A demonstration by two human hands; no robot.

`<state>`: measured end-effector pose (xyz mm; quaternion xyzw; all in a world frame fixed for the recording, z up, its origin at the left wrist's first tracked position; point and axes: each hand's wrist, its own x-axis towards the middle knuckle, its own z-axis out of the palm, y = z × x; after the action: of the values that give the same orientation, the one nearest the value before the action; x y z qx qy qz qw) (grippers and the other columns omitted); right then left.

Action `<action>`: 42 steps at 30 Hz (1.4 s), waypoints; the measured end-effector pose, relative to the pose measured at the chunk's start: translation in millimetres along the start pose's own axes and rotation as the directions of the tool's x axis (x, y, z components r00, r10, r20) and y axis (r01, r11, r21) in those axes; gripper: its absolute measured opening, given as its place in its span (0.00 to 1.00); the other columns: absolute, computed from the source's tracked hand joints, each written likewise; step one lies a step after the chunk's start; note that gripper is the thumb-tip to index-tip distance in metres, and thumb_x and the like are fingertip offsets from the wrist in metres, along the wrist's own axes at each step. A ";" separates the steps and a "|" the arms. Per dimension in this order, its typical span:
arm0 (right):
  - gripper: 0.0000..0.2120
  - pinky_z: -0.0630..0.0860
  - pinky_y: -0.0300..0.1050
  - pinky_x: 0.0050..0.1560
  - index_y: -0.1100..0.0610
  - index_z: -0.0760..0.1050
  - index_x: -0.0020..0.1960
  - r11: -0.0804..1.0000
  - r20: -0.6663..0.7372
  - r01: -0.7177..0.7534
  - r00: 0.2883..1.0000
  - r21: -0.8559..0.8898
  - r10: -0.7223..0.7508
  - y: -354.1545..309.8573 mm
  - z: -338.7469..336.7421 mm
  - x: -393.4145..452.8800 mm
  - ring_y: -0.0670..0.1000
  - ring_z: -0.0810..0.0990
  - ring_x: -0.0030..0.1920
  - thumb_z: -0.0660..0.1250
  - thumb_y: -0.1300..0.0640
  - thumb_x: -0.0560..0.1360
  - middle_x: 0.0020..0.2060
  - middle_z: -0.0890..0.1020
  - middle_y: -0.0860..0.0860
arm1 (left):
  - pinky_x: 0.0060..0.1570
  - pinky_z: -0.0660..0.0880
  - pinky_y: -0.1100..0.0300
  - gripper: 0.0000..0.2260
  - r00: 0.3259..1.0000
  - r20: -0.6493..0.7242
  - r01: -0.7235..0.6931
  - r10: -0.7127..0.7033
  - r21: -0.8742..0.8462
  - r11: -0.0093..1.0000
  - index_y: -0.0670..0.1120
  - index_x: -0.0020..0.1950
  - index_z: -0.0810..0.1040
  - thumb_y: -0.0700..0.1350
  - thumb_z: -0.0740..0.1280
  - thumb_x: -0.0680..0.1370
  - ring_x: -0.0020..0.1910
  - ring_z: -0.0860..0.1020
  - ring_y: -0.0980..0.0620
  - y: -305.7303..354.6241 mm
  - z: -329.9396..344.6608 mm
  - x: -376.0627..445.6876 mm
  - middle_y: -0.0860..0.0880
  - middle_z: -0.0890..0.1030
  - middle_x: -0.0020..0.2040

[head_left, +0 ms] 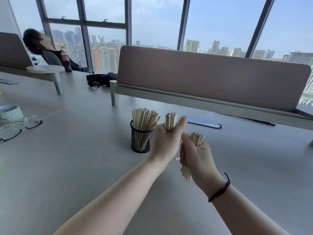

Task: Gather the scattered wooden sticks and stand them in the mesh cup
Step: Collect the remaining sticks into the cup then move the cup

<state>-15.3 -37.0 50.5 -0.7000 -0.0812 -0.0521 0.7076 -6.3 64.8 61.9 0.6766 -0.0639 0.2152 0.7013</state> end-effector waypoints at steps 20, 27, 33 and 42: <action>0.13 0.73 0.39 0.31 0.57 0.74 0.37 0.991 -0.053 0.130 0.990 -0.019 -0.131 -26.7 132.7 127.2 0.47 0.73 0.27 0.70 0.52 0.77 0.24 0.76 0.48 | 0.34 0.67 0.56 0.22 0.964 -0.247 0.154 -0.100 0.208 0.966 0.45 0.32 0.68 0.56 0.63 0.81 0.30 0.70 0.51 -40.5 -96.6 115.1 0.49 0.74 0.29; 0.11 0.75 0.41 0.35 0.58 0.78 0.42 0.959 -0.062 0.200 0.974 -0.202 -0.217 -16.6 134.5 128.0 0.45 0.74 0.30 0.69 0.52 0.77 0.31 0.78 0.49 | 0.30 0.66 0.58 0.22 0.963 -0.254 0.131 -0.094 0.133 0.983 0.40 0.33 0.69 0.53 0.63 0.82 0.28 0.70 0.54 -45.2 -88.6 113.3 0.48 0.74 0.28; 0.12 0.71 0.36 0.34 0.55 0.73 0.39 0.779 0.025 0.422 0.885 -0.464 -0.464 -20.5 123.9 127.6 0.43 0.76 0.33 0.66 0.50 0.78 0.31 0.78 0.46 | 0.38 0.74 0.58 0.25 0.981 -0.158 0.120 -0.115 0.021 0.993 0.41 0.47 0.76 0.64 0.60 0.79 0.40 0.79 0.53 -46.2 -92.6 113.5 0.50 0.81 0.40; 0.13 0.72 0.42 0.56 0.49 0.78 0.58 0.782 0.249 0.362 0.930 -0.508 -0.269 -3.3 66.1 121.6 0.44 0.78 0.54 0.61 0.44 0.80 0.55 0.82 0.44 | 0.54 0.72 0.71 0.15 0.990 -0.142 0.035 -0.015 0.140 0.990 0.57 0.62 0.81 0.55 0.55 0.85 0.57 0.78 0.66 -32.5 -101.0 111.4 0.60 0.84 0.48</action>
<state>100.6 33.9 77.0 -0.8502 -0.2367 -0.1338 0.4509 86.2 187.7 66.7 0.7089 0.0095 0.2573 0.6566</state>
